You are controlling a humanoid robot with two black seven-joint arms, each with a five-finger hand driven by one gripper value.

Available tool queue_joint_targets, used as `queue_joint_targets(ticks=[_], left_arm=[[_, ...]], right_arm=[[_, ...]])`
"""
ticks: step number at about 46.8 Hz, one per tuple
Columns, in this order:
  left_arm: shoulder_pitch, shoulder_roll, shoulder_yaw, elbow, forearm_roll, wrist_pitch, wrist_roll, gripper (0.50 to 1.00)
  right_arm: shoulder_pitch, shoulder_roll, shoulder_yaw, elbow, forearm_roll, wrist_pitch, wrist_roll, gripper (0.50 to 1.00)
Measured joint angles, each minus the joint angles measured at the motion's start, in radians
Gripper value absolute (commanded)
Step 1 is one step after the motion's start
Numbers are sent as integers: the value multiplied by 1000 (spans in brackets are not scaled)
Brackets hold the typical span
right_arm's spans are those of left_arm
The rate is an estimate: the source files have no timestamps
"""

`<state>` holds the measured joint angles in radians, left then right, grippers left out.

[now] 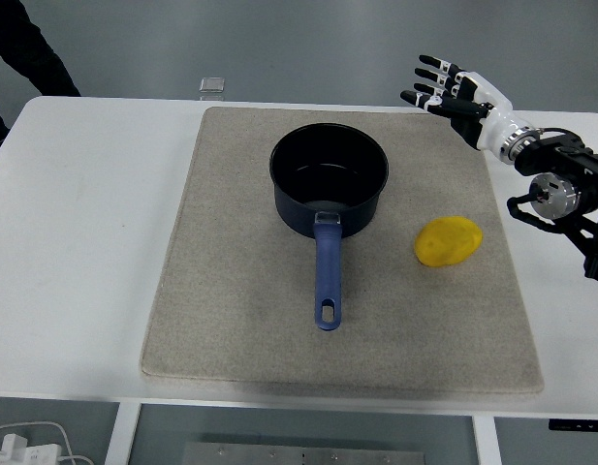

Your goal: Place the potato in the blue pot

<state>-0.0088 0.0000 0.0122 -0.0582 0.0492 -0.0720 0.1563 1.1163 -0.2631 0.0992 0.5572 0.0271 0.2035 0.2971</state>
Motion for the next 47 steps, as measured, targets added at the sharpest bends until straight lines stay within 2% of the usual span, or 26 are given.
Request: queue_joint_targets(ticks=[10, 25, 28, 33, 36, 42, 47], left_arm=[[0, 0, -3, 1, 0, 0, 0, 996], [0, 0, -1, 1, 0, 0, 0, 996], [0, 0, -1, 1, 0, 0, 0, 996], [-1, 0, -1, 1, 0, 0, 0, 996], [0, 0, -2, 1, 0, 0, 0, 996], [3, 0, -3, 1, 0, 0, 0, 996], [4, 0, -3, 1, 0, -1, 0, 996]], right_arm=[[2, -166, -54, 156, -65, 109, 14, 930], [-2, -449, -78, 418, -242, 172, 72, 930], [-5, -498, -78, 465, -290, 181, 102, 930], [-7, -576, -77, 536, -326, 204, 196, 930], [-9, -608, -76, 573, -334, 207, 222, 930], [-13, -644, -76, 633, -360, 199, 230, 930], [-16, -647, -78, 648, -403, 159, 231, 928]])
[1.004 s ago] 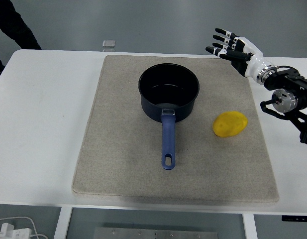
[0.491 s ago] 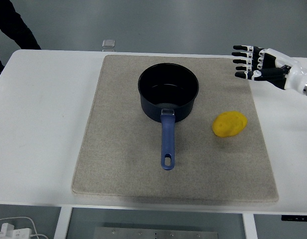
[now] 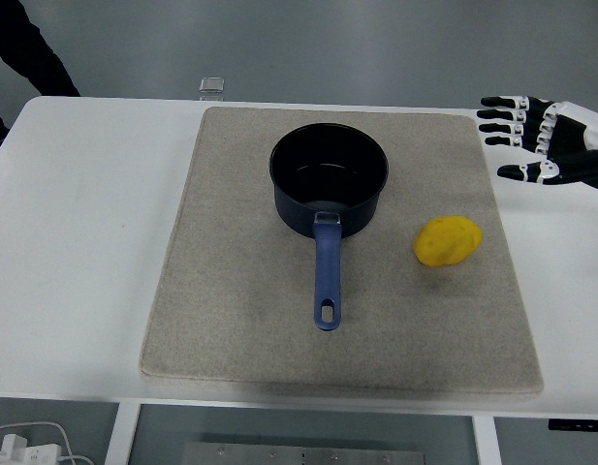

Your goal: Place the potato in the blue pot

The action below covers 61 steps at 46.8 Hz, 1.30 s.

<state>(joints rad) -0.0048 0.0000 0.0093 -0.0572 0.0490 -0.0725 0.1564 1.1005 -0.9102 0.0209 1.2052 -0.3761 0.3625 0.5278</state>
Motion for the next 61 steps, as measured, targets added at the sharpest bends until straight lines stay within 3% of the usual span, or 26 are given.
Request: queue_joint_targets(ticks=[19, 30, 37, 46, 61], left_arm=[[0, 0, 0, 0, 0, 0, 2, 996], [1, 0, 3, -1, 0, 0, 2, 996], [3, 0, 2, -1, 0, 0, 2, 996], [5, 0, 2, -1, 0, 0, 2, 996], [7, 0, 1, -1, 0, 0, 2, 996]], right_arm=[[-11, 15, -74, 57, -176, -136, 27, 928], [-15, 74, -82, 59, -187, -245, 52, 928], [-18, 110, -92, 54, -202, -266, 68, 928], [-47, 143, -121, 44, -312, -334, 83, 928], [-83, 167, -125, 5, -370, -371, 83, 928]])
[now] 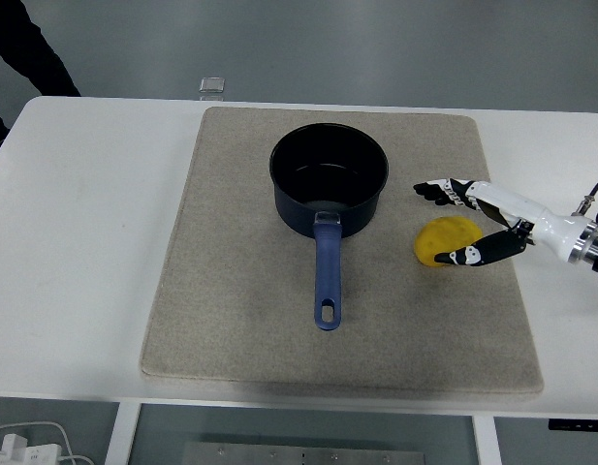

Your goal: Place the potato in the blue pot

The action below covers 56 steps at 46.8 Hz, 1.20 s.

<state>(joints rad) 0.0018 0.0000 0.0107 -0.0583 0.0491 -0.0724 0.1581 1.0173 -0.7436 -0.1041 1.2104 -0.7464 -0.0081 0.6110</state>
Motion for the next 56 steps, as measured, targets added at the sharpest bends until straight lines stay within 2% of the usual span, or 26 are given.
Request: queue_joint_targets(ticks=[24, 44, 48, 52, 56], left_arm=[[1, 0, 0, 0, 0, 0, 0, 996], [1, 0, -1, 2, 0, 0, 0, 996], [1, 0, -1, 2, 0, 0, 0, 996], [1, 0, 0, 2, 0, 0, 0, 996], [2, 0, 0, 2, 0, 0, 0, 996]], right_arm=[[-14, 4, -20, -61, -33, -12, 0, 928], [-35, 41, -21, -127, -60, -26, 0, 919], [-42, 43, -20, -131, -61, -30, 0, 885], [-44, 44, -20, -132, -60, -39, 0, 801], [-45, 44, -18, -132, -60, -53, 0, 770]])
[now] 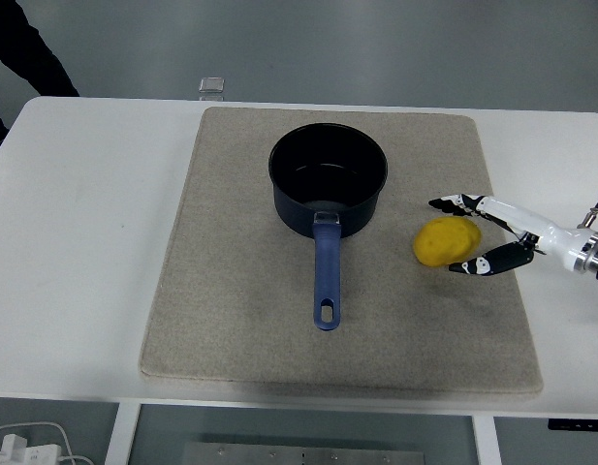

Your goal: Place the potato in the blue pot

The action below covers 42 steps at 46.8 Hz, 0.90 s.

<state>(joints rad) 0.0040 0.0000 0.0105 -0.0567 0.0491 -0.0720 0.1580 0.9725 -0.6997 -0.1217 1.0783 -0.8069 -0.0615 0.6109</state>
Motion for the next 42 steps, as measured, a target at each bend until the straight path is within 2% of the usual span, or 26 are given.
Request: queue_joint_targets(ticks=[3, 6, 12, 15, 16, 42], left_arm=[[1, 0, 0, 0, 0, 0, 0, 996], [0, 0, -1, 0, 0, 0, 0, 996], [0, 0, -1, 0, 0, 0, 0, 996], [0, 0, -1, 0, 0, 0, 0, 996], [0, 0, -1, 0, 0, 0, 0, 996], [-1, 0, 0, 0, 0, 0, 0, 996]], right_arm=[[0, 0, 0, 0, 2, -12, 0, 736], [-1, -1, 1, 0, 4, -27, 0, 660], [-1, -1, 1, 0, 8, -41, 0, 584], [-3, -1, 1, 0, 8, -42, 0, 509], [-4, -1, 1, 0, 9, -42, 0, 500], [7, -4, 13, 1, 19, -36, 0, 500]])
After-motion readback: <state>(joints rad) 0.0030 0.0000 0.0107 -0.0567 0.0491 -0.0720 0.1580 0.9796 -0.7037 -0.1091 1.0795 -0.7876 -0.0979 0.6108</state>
